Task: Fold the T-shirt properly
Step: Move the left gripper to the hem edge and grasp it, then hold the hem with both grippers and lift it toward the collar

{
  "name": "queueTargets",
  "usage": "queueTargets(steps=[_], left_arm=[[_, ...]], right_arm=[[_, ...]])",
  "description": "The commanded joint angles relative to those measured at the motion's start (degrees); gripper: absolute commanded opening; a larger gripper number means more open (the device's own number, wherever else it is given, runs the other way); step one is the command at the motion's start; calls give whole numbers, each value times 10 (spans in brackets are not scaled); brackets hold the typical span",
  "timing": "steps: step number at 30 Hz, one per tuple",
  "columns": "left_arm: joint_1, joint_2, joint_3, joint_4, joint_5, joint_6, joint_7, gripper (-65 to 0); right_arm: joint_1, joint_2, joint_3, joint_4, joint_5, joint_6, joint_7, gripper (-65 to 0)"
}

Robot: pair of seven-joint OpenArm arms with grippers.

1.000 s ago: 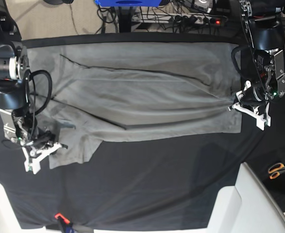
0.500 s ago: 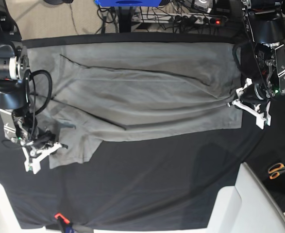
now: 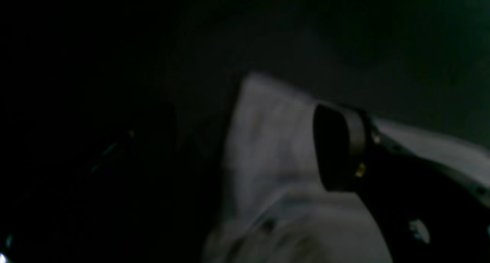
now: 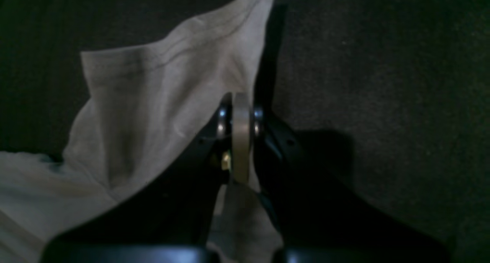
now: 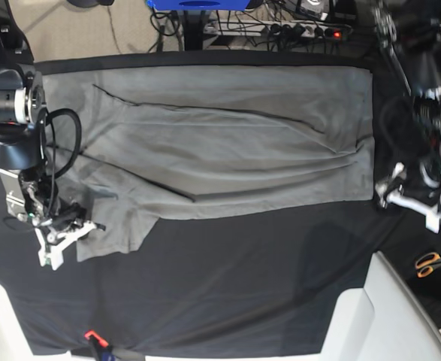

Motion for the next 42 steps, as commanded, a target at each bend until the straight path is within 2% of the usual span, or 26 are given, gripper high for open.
queueTargets(steps=[1, 8, 13, 28, 30, 31, 39, 42], left_arm=[[-20, -15, -3, -16, 0, 0, -13, -109], [-88, -33, 125, -173, 0, 0, -104, -109], [-101, -28, 132, -235, 0, 0, -140, -110], [-95, -15, 148, -242, 0, 0, -145, -117], [-95, -15, 172, -242, 0, 0, -147, -163], [-95, -15, 180, -243, 0, 0, -155, -207], [-101, -15, 184, -312, -2, 1, -209, -650], [-101, -15, 188, -313, -1, 1, -217, -650]], right_arm=[[19, 6, 0, 8, 6, 2, 11, -648], [19, 7, 0, 8, 6, 2, 11, -648], [19, 7, -1, 8, 6, 2, 11, -648], [19, 8, -1, 8, 6, 2, 11, -648], [19, 8, -1, 8, 6, 2, 11, -648], [19, 8, -1, 8, 6, 2, 11, -648], [14, 8, -1, 8, 6, 2, 13, -648], [12, 8, -1, 8, 6, 2, 13, -648]])
